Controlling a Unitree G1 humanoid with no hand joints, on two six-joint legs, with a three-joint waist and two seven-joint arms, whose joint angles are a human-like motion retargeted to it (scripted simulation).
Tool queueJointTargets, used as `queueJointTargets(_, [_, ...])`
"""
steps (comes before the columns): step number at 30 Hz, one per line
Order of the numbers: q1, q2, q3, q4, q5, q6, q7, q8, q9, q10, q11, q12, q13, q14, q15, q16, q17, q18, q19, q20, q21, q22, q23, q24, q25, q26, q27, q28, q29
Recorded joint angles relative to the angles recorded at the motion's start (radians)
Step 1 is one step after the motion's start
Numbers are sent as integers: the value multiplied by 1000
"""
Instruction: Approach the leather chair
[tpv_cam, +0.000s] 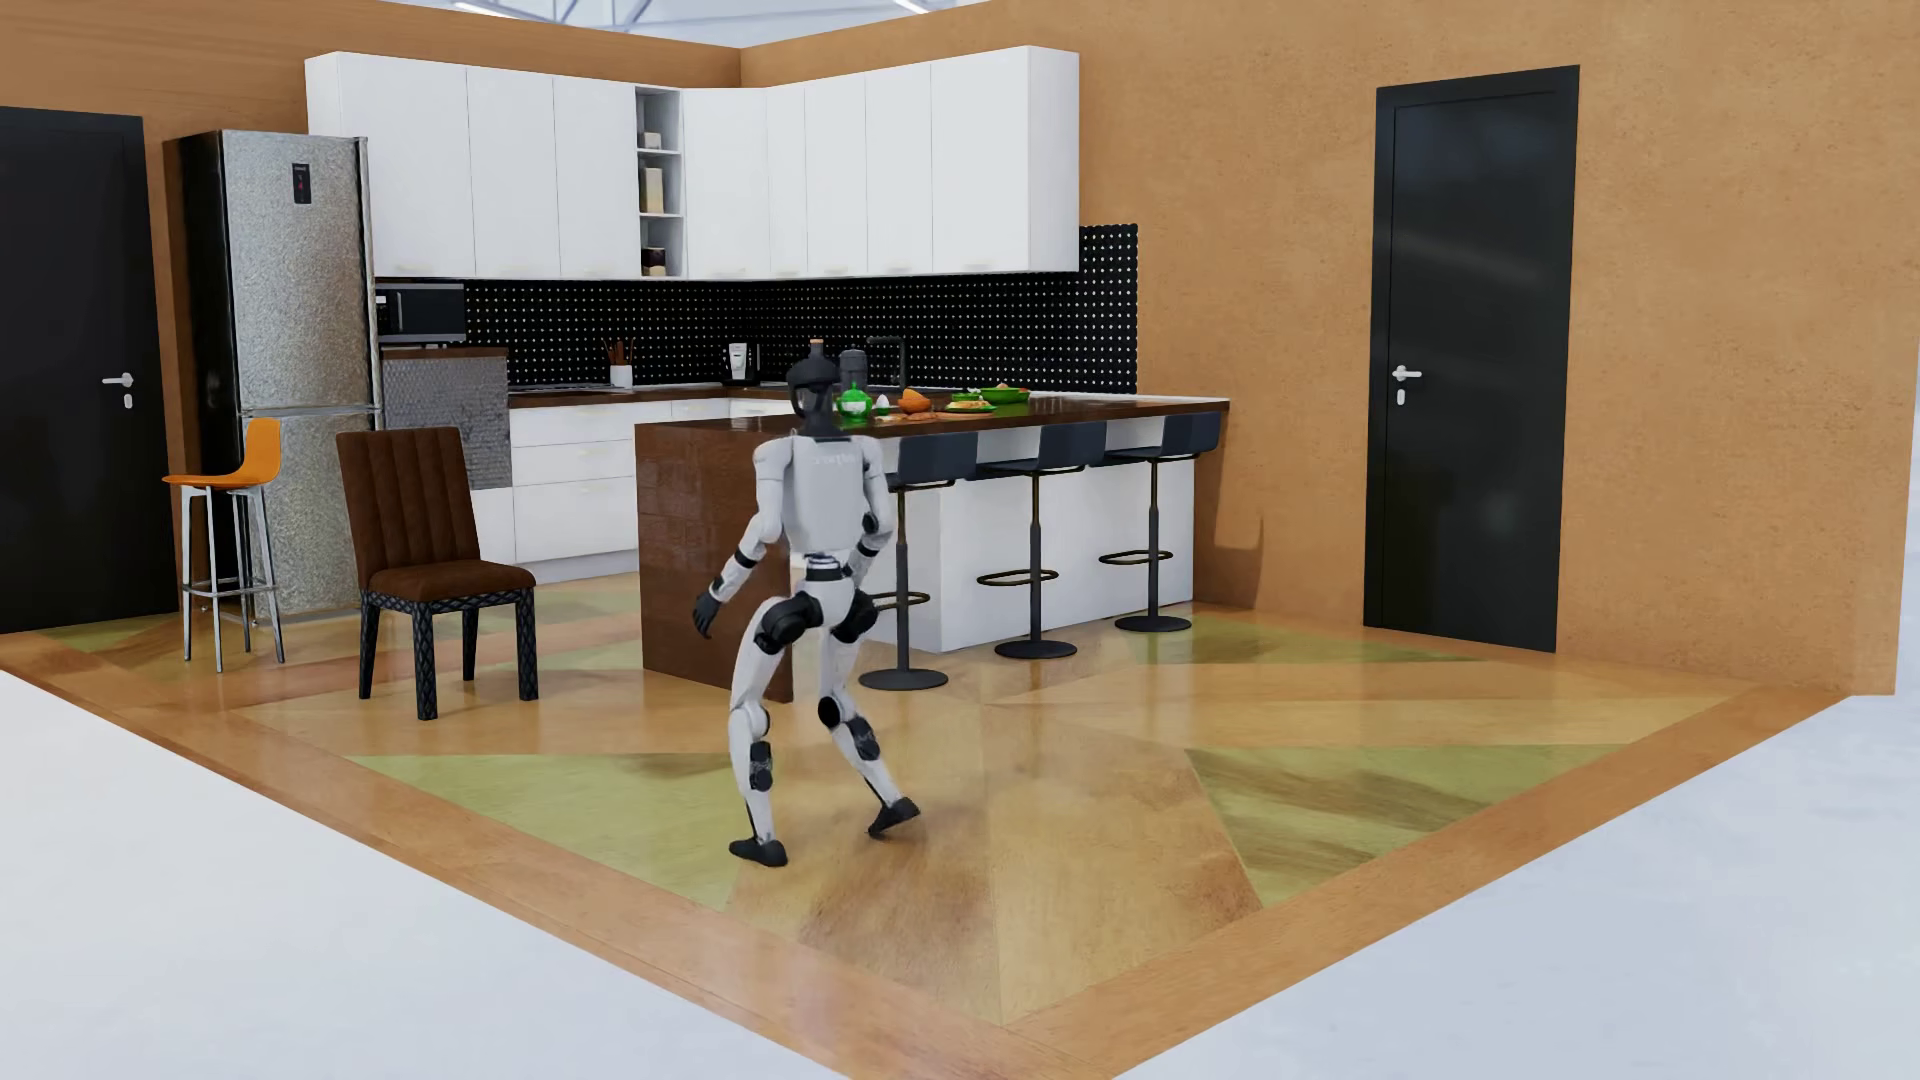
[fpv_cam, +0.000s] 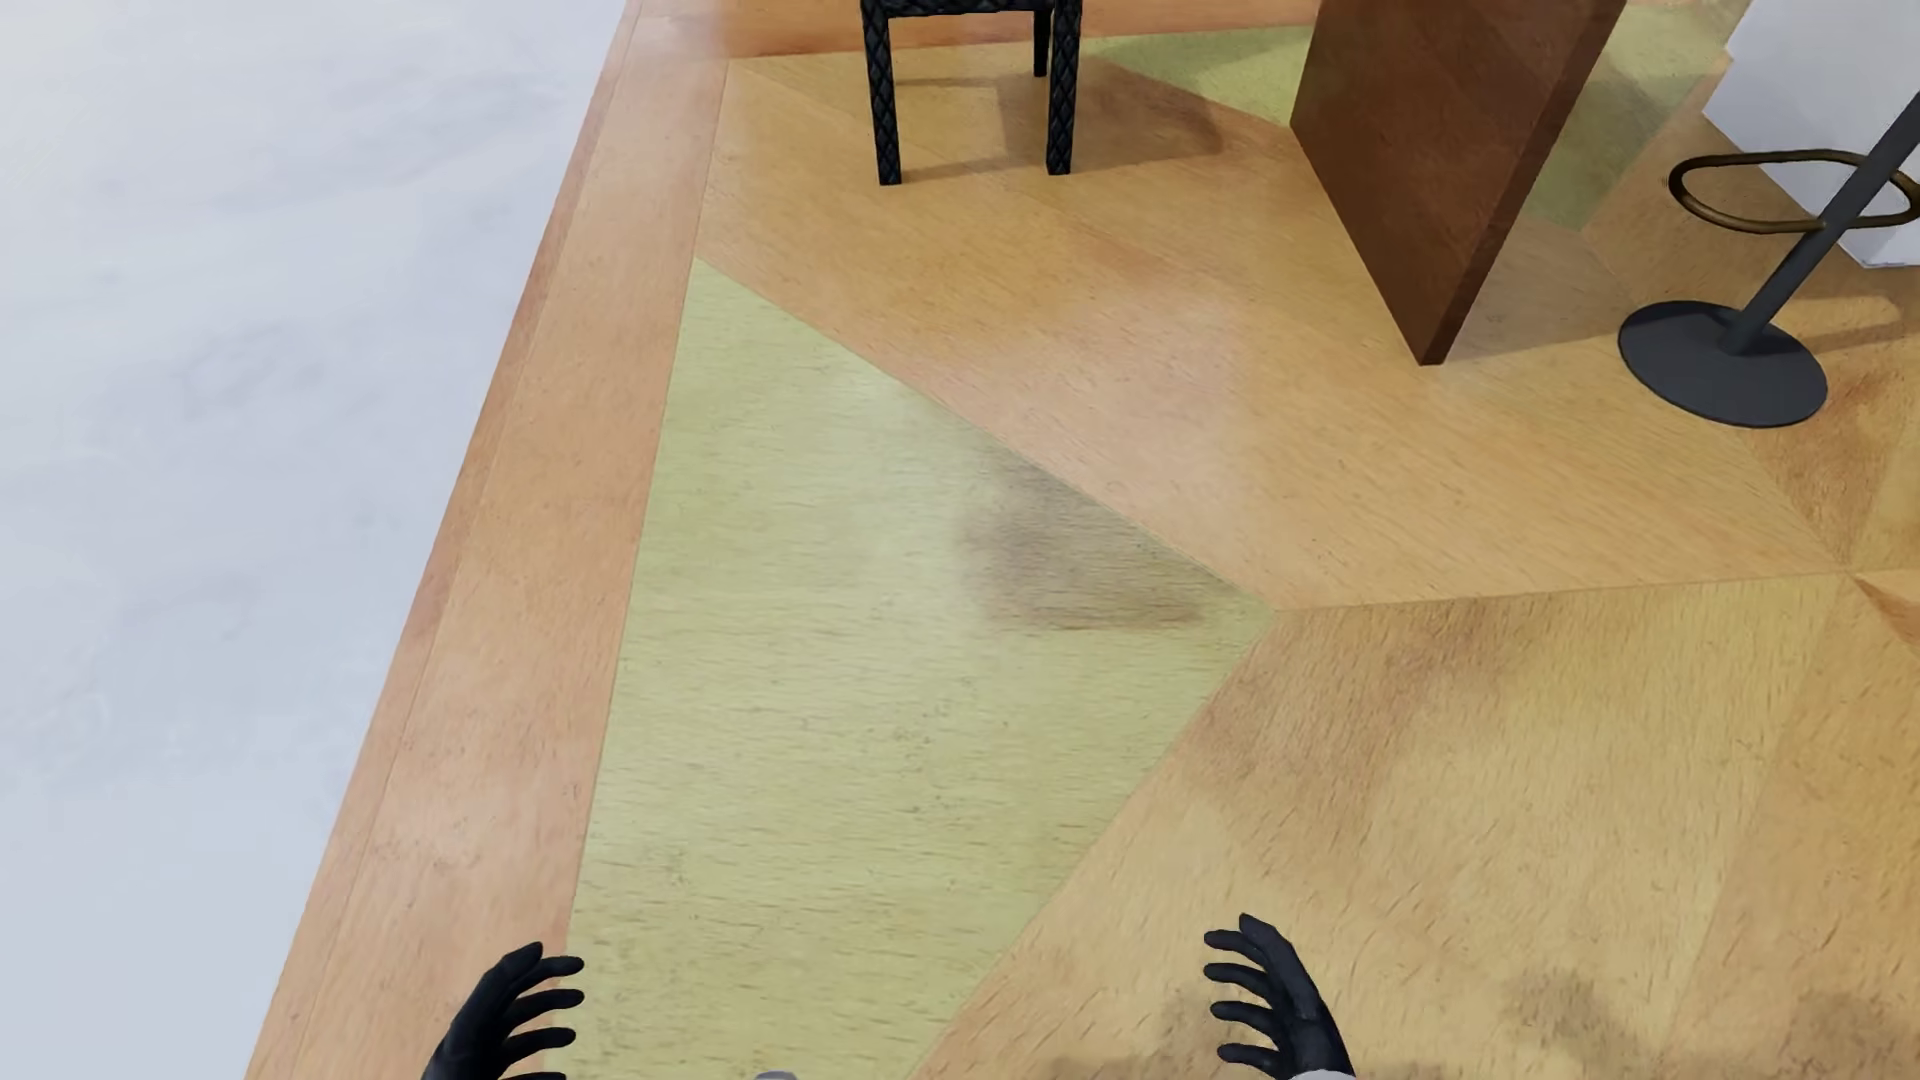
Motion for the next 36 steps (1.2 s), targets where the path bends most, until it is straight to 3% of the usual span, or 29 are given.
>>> queueJointTargets(1, [32,-65,-3,3,7,-24,5,0,-21,-25,73,7,1,-12,127,7,1,-7,-70,4,-7,11,9,10,-13,4,22,20,28])
queueJointTargets(2, [76,-97,-20,-2,12,-61,6,-9,-47,-73,45,2,27,-14,65,3,29,-12,-82,-14,-46,17,17,12,-36,13,46,48,73])
queueJointTargets(3, [107,-112,-24,-1,12,-90,16,-23,-59,-84,-73,-15,61,-32,-51,-28,20,-20,-39,-32,-51,-30,-12,10,-68,43,74,65,114])
queueJointTargets(4, [95,-95,-14,-4,-5,-110,22,-31,-63,-5,-300,-52,86,-53,-92,-60,-11,-27,32,-63,-68,-71,13,9,-100,75,82,70,144])
queueJointTargets(5, [34,-62,13,19,8,-78,8,-53,-58,164,-315,-88,95,-10,-82,-109,-62,-26,88,-74,-54,-54,93,15,-120,92,77,57,146])
queueJointTargets(6, [6,-35,6,25,14,-59,15,-55,-59,187,-324,-60,94,19,-101,-99,-58,-18,91,-80,-21,-48,95,20,-112,83,76,24,121])
queueJointTargets(8, [-8,14,23,45,37,5,21,-64,-67,25,-335,19,101,-29,-146,-65,-12,-4,99,-35,-29,-22,29,25,-51,43,46,-61,79])
queueJointTargets(10, [36,73,43,33,26,21,21,-63,-59,33,-351,64,20,-84,-191,-4,14,5,113,-17,-34,-15,23,16,20,38,-18,-85,81])
queueJointTargets(11, [71,91,35,21,21,5,27,-39,-48,6,-344,58,-25,-92,-195,14,29,7,105,12,-13,-9,30,5,44,55,-49,-70,89])
queueJointTargets(13, [157,52,-7,9,27,-35,41,-13,-24,-84,-212,-6,-13,-89,-109,2,38,4,-66,8,-12,-17,21,-33,73,64,-74,8,127])
queueJointTargets(14, [197,57,-38,7,27,-50,34,-14,-23,-120,-222,-32,29,-97,-109,-22,18,1,-119,0,-23,-19,32,-52,68,41,-69,49,149])
queueJointTargets(15, [178,84,-56,5,19,-65,32,-14,-19,-43,-315,-62,65,-82,-174,-53,-22,-14,-94,-28,-37,-45,51,-61,43,30,-52,78,163])
queueJointTargets(16, [131,147,-59,-5,-1,-81,25,-7,-17,91,-407,-89,102,-26,-218,-96,-42,-39,106,-57,-21,-42,94,-64,11,26,-40,96,154])
queueJointTargets(17, [75,183,-58,11,12,-72,26,-10,-15,196,-435,-73,120,46,-227,-93,-45,-64,110,-107,25,-59,112,-68,-19,42,-22,91,121])
queueJointTargets(19, [-26,214,-6,-5,24,-21,45,-11,-2,113,-391,-27,101,-26,-262,-100,-11,-97,113,-7,-13,-38,57,-57,-41,75,15,19,33])
queueJointTargets(20, [-50,155,14,-27,36,6,33,-1,11,58,-224,-24,56,-15,-237,-50,24,-77,51,2,-45,-3,-21,-48,-48,80,34,-18,-6])
queueJointTargets(21, [-28,50,4,-41,37,10,31,-3,9,47,-23,-27,13,-28,-64,-8,8,47,-10,3,-1,16,7,-33,-54,76,28,-33,-16])
queueJointTargets(22, [9,-39,11,-48,28,-2,37,-7,-1,19,71,-21,0,-37,82,10,0,85,-74,15,22,9,38,-17,-50,59,21,-32,-5])
queueJointTargets(23, [45,-104,-3,-44,23,-12,34,-31,-24,-18,52,-7,24,-43,58,15,15,16,-78,14,-9,35,21,-5,-44,10,26,-20,31])
queueJointTargets(24, [95,-136,-22,-39,15,-31,44,-52,-31,-45,-49,5,40,-59,-23,2,26,28,-31,-13,-29,-4,-14,5,-49,5,41,-7,79])
queueJointTargets(25, [131,-145,-28,-40,-4,-48,51,-60,-34,-35,-216,-20,59,-88,-81,-33,12,31,9,-45,-55,-49,-19,16,-64,29,47,2,131])
queueJointTargets(26, [115,-119,-39,-34,-5,-48,43,-52,-44,60,-315,-78,54,-107,-13,-82,-29,8,77,-72,-53,-39,54,34,-88,58,43,0,170])
queueJointTargets(28, [15,-71,-30,-33,6,-30,36,-45,-56,278,-331,-106,99,76,-49,-112,-53,0,74,-99,-34,-50,93,58,-98,115,24,-24,179])
queueJointTargets(29, [-24,-36,1,-24,14,-3,37,-55,-68,287,-362,-85,146,70,-58,-125,-48,-3,74,-75,-32,-74,121,56,-70,127,-2,-47,154])
queueJointTargets(32, [-73,57,59,28,49,75,32,-56,-56,-25,-395,11,76,-60,-112,-66,19,-21,83,-38,-39,-26,23,36,5,48,-35,-125,63])
queueJointTargets(33, [-55,81,58,47,54,75,36,-48,-48,-55,-367,37,37,80,-153,-21,29,-26,85,-37,-16,-3,13,36,5,20,-58,-130,62])
queueJointTargets(34, [-34,89,53,39,46,54,43,-38,-42,-47,-323,45,0,104,-183,4,36,6,84,-24,0,4,15,32,3,8,-78,-115,72])
queueJointTargets(35, [-16,87,48,25,33,19,45,-38,-37,-48,-281,26,-21,84,-188,11,30,2,51,-19,12,-17,33,24,2,19,-88,-78,95])
queueJointTargets(36, [5,95,34,18,28,-11,48,-31,-38,-66,-275,4,-18,73,-181,-13,20,1,64,-21,-1,-45,34,12,4,30,-72,-24,123])
